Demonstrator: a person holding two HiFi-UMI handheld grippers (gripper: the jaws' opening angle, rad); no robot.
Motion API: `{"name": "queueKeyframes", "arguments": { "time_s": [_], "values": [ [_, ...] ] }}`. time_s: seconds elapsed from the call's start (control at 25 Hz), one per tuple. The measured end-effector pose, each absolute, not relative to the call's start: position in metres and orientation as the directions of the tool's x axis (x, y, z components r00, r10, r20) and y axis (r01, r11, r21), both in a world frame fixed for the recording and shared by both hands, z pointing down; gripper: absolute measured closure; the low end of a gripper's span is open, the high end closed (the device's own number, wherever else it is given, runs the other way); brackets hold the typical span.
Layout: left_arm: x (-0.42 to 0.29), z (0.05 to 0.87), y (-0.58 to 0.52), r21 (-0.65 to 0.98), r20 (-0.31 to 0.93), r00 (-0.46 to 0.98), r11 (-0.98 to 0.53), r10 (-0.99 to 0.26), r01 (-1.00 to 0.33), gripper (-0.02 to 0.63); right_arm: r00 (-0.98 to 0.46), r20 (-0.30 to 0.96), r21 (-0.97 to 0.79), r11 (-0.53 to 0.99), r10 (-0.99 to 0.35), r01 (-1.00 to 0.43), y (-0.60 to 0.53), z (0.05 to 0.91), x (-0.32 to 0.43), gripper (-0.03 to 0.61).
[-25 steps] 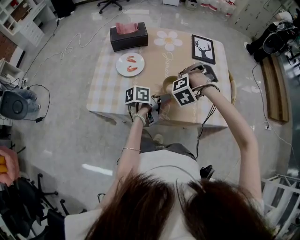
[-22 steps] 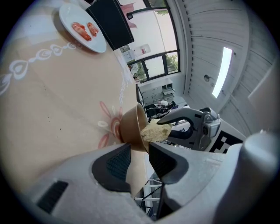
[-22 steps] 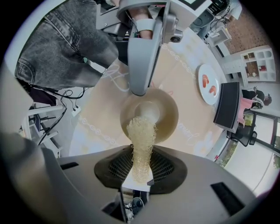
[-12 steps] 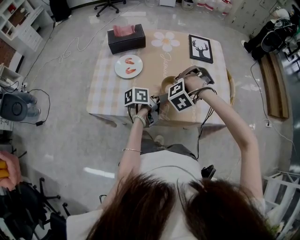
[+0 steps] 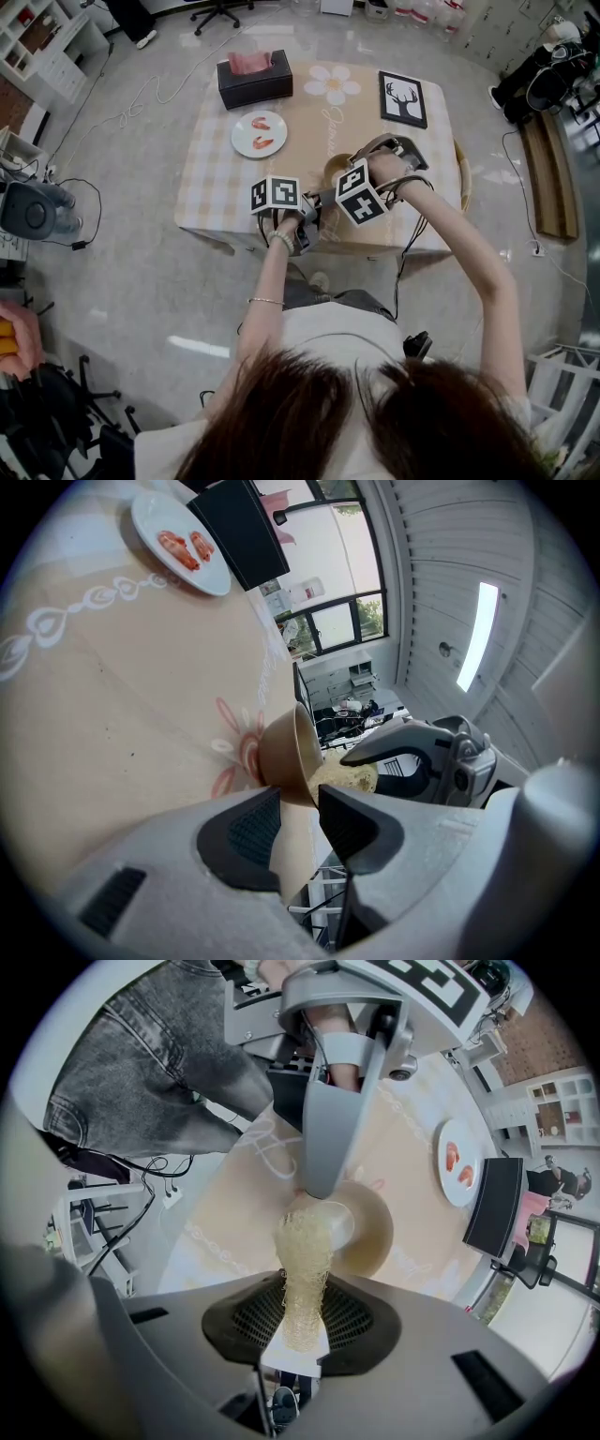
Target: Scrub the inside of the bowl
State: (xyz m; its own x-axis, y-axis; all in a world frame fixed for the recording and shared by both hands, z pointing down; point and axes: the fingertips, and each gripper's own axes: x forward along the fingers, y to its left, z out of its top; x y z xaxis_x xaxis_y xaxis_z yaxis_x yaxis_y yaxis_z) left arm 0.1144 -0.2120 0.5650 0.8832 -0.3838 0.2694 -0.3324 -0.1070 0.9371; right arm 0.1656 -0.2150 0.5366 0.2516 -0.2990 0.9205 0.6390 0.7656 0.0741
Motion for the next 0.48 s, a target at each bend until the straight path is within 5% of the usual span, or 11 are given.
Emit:
{"name": "queueKeyframes", "arguments": {
  "time_s": [0.48],
  "values": [
    [0.116, 0.563, -0.209, 0.940, 0.260, 0.884, -0.106, -0.389, -0.323, 0.483, 0.188, 0.946, 0.096, 0.779, -0.266, 0.620, -0.217, 0.538, 0.146, 0.483]
  ]
}}
